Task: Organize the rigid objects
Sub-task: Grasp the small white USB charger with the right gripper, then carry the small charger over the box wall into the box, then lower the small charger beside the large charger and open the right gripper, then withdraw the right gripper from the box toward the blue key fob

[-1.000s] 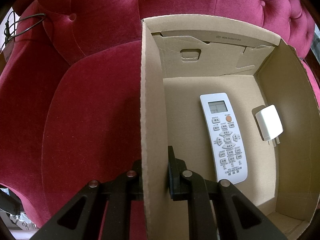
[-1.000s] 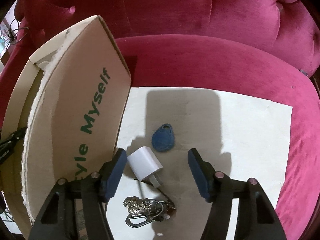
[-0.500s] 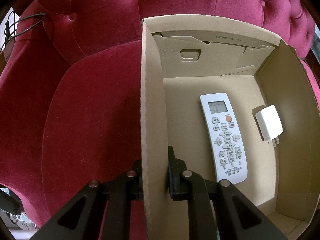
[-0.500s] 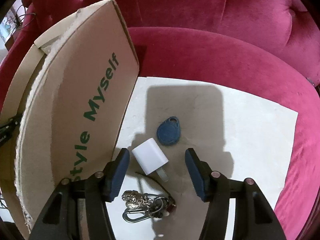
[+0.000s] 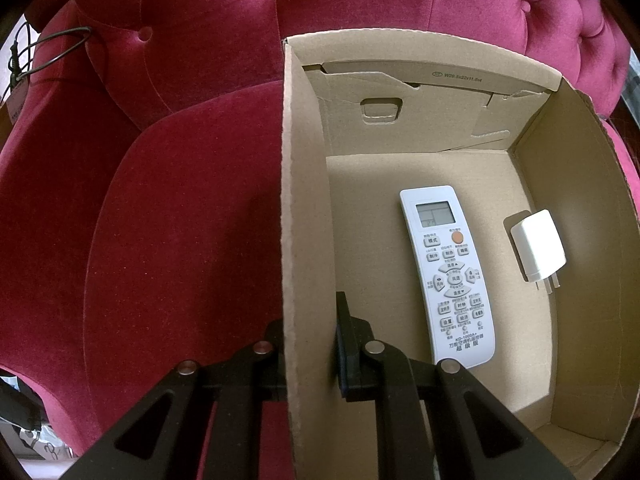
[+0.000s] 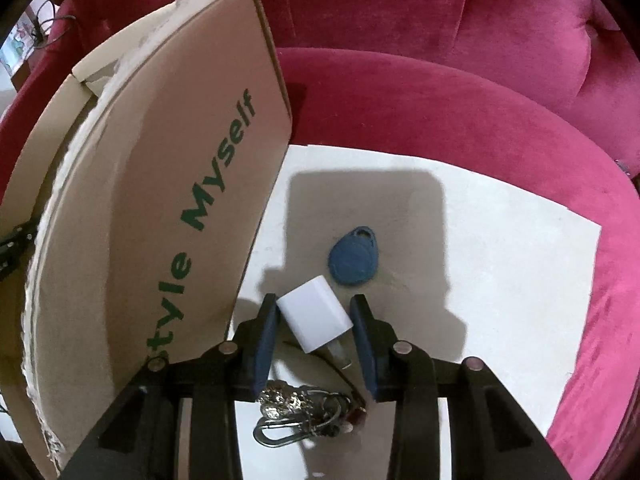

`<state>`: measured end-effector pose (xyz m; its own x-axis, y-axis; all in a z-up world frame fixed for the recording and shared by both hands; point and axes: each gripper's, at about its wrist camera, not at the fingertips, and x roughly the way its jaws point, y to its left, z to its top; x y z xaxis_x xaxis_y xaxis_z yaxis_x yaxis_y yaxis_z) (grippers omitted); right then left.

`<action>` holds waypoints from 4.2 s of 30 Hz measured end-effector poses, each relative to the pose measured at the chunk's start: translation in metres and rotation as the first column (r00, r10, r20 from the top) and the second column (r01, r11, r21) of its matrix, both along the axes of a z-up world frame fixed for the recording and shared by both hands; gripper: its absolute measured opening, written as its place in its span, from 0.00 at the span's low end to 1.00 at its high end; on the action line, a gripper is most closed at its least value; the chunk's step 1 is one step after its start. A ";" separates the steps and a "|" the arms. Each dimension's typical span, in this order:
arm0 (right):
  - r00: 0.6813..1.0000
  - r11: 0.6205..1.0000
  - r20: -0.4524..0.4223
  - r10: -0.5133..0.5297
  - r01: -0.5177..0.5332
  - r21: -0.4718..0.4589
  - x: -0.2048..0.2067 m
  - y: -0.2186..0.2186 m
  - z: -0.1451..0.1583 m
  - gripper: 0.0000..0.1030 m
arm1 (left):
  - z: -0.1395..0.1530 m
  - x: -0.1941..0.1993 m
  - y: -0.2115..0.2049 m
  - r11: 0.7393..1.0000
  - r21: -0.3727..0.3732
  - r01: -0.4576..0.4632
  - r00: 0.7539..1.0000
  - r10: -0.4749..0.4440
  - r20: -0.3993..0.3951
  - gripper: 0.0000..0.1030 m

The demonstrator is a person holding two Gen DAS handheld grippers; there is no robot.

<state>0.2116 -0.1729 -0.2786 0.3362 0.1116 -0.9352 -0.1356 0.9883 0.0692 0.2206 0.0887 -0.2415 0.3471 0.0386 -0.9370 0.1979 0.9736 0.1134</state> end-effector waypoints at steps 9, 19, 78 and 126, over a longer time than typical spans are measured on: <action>0.999 0.999 -0.003 -0.034 0.033 -0.038 0.001 0.009 0.013 0.37 | 0.000 0.000 0.000 1.000 0.003 0.002 1.000 -0.002 0.001 0.14; 0.998 0.996 -0.010 -0.068 0.068 -0.050 0.002 0.009 0.037 0.37 | 0.000 -0.001 0.001 1.000 0.010 0.004 1.000 -0.004 0.002 0.14; 0.999 0.999 -0.003 0.051 -0.051 -0.019 0.005 0.154 0.055 0.38 | 0.000 0.000 0.003 1.000 0.000 0.006 1.000 -0.006 -0.001 0.14; 0.997 0.999 0.075 0.034 -0.035 0.013 -0.009 0.143 0.096 0.89 | 0.000 0.000 0.005 1.000 0.005 0.006 1.000 -0.006 -0.002 0.14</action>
